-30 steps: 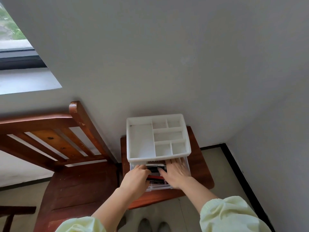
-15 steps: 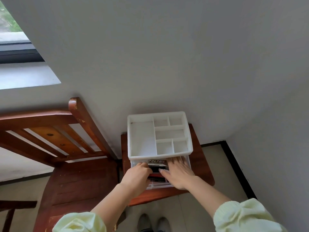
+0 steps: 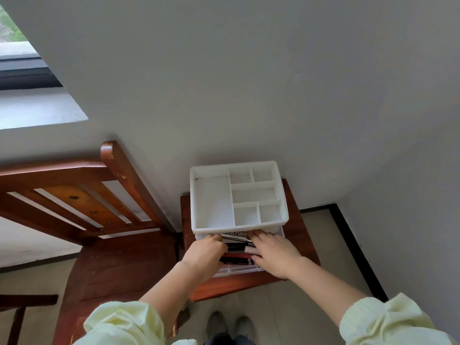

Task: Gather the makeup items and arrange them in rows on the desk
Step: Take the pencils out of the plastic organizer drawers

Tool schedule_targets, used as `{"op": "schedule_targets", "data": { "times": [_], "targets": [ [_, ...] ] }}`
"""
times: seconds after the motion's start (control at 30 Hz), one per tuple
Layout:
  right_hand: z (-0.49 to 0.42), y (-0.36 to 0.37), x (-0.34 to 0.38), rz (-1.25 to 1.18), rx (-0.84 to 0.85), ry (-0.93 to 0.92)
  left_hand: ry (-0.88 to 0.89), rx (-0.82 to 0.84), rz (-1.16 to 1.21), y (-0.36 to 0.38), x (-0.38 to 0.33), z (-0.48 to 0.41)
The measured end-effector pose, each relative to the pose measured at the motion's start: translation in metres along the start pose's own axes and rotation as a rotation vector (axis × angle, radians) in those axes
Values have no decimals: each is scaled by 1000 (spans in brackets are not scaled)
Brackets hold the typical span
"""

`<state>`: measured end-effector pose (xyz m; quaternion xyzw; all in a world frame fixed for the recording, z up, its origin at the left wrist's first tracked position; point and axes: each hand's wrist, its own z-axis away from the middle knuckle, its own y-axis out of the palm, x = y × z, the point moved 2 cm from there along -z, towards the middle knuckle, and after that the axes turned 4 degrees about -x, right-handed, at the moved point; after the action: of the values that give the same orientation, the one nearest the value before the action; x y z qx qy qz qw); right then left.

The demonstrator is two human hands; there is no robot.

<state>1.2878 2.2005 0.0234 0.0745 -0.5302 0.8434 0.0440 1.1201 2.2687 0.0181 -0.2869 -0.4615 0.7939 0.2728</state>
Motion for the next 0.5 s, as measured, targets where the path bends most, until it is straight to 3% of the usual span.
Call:
{"op": "schedule_targets", "data": {
  "times": [0.2, 0.5],
  "targets": [
    [-2, -8, 3, 153, -70, -28, 55, 36, -105, 0, -5, -2],
    [-2, -9, 0, 170, -111, -16, 77, -31, -94, 3, -7, -8]
  ]
}}
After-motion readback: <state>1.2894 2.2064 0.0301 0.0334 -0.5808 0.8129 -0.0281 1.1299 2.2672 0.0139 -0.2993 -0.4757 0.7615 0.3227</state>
